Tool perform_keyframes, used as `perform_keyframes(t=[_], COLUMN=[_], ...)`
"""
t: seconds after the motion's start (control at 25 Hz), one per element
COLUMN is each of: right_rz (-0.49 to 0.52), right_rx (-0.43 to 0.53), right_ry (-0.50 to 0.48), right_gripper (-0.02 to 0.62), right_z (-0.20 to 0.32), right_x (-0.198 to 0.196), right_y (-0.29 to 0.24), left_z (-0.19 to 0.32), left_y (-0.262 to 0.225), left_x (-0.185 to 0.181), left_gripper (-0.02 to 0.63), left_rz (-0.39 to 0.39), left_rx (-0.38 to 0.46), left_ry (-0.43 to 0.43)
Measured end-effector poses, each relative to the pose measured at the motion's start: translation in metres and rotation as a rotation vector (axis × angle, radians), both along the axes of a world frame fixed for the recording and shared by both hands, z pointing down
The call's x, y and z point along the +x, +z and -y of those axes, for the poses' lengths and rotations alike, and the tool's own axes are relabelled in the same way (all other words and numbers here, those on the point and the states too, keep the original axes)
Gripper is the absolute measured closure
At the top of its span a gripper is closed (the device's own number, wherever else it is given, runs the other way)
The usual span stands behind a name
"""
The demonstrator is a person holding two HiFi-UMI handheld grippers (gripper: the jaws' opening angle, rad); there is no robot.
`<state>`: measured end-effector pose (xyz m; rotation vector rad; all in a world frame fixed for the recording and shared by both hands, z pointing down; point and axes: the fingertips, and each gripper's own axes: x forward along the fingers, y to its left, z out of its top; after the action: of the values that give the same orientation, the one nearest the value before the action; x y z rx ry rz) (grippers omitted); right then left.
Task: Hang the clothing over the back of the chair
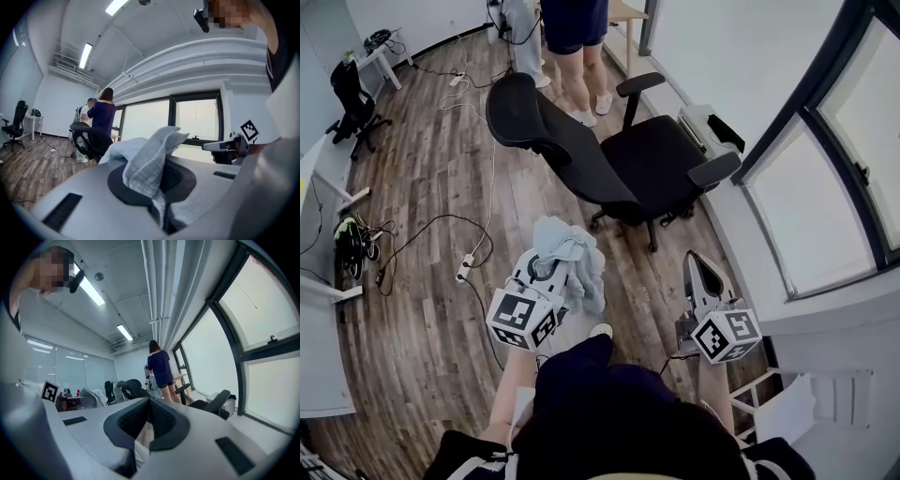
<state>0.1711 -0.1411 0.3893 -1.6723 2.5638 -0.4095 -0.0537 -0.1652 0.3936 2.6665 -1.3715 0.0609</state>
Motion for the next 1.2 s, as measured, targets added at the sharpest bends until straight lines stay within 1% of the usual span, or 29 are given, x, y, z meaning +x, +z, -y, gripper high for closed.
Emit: perform_keyframes(t=[0.2,0.6,0.72,0.96,1.2], right_rz=[-0.006,-0.005,-0.008,-0.016,-0.017], right_rx=[-0.005,0.000,-0.008,-0.033,-0.058], right_ry=[0.011,0.024,0.030,0.019,0.000], right_gripper=[0.569,0.569,0.569,0.569,0.569], right_z=[0.020,0.049,0.056,0.063,0.086], right_x=[0.001,-0.004,-0.004,-0.006,-0.005], right_y=[-0.001,-0.003,-0.005,-0.003,0.011], left_z=[0.026,0.055,0.060,0.061,0.080], left_y=[-0.001,-0.001,-0.007,-0.018,-0.016], left_x=[-0.005,-0.001,0.006,0.028,0.057], left_gripper=[0.584,0.584,0.584,0.584,0.583], left_rz=[-0.005,-0.010,-0.026,-0.018,-0.018], left_rx=[0.000,-0.006,-0.007,0.011,0.018], left_ry=[-0.004,0.030,0.049,0.115,0.172])
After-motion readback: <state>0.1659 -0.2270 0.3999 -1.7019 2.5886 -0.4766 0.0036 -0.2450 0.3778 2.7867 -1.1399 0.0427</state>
